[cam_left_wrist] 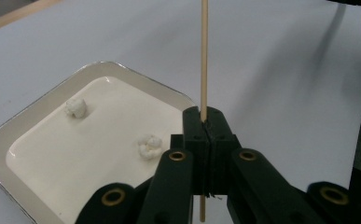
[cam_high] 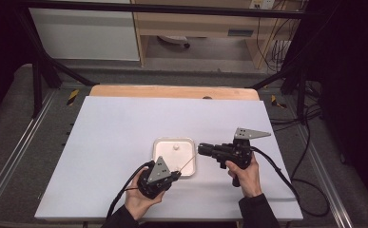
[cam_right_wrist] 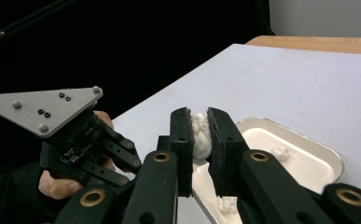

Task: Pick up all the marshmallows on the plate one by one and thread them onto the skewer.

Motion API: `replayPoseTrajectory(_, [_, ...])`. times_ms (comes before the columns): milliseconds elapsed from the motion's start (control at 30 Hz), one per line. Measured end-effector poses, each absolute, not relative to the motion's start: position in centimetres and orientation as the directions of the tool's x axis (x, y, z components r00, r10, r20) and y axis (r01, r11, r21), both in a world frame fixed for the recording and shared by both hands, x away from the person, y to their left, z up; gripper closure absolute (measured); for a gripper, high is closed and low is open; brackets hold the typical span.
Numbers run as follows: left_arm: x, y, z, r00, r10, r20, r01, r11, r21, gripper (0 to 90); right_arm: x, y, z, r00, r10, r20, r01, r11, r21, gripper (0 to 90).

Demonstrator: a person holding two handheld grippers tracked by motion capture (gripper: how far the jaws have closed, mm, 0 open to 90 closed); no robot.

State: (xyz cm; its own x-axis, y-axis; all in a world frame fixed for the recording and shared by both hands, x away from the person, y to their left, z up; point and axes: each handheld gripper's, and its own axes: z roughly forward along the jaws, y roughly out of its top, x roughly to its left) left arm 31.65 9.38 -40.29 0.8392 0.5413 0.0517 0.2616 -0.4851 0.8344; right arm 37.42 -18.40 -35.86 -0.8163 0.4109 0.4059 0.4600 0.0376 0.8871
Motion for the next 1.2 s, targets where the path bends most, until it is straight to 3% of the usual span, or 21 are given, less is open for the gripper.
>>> replayPoseTrajectory(1200, [31.2, 9.2, -40.4, 0.836, 0.546, 0.062, 0.260, -0.493, 0.831, 89.4, 36.3, -17.0, -36.8, -0.832, 0.379, 0.405, 0.446, 0.026, 0.894, 82.3])
